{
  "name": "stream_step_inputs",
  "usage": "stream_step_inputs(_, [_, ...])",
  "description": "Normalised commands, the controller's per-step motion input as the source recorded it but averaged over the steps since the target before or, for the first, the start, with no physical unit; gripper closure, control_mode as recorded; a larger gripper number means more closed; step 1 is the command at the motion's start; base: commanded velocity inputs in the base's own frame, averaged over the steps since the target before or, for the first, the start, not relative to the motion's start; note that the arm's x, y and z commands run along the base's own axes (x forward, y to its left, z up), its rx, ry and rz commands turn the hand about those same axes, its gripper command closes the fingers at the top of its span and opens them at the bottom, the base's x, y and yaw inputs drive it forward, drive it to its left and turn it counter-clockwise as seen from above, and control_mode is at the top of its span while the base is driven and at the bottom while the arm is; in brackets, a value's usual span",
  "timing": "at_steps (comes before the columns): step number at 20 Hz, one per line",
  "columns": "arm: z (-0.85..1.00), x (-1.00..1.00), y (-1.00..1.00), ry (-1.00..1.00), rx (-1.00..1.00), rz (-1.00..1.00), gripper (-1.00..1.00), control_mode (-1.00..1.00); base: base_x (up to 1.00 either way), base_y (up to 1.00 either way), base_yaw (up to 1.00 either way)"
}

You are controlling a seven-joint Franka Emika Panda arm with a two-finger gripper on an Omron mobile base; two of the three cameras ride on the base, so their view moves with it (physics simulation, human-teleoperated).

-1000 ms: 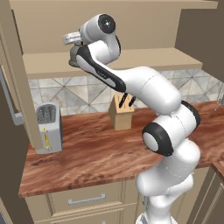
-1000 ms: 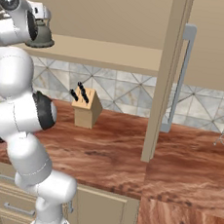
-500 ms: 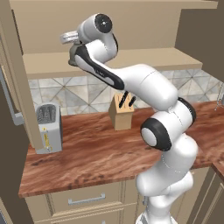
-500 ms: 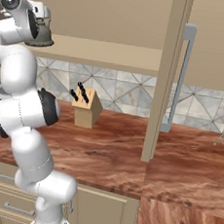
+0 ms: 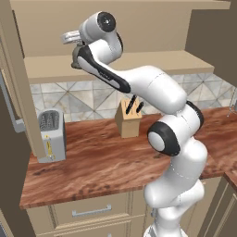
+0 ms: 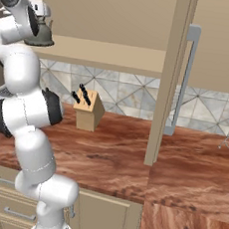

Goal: Open the cabinet, pick the kettle from the cabinet, and place it in the sink.

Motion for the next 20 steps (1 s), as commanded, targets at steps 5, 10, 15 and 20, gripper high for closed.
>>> stream_step_inputs(5, [-0.14,-0.15,0.20,0.00,0.00,0.00,1.00,-1.00,0.00,0.00,0.00])
stream_step_inputs(10, [-0.08,-0.36,0.15,0.00,0.00,0.00,1.00,-1.00,0.00,0.00,0.00])
stream_step_inputs(15, [-0.02,-0.51,0.20,-0.01,0.00,0.00,1.00,-1.00,0.00,0.00,0.00])
stream_step_inputs(20, [0.00,-0.79,0.09,-0.06,0.01,0.00,1.00,-1.00,0.00,0.00,0.00])
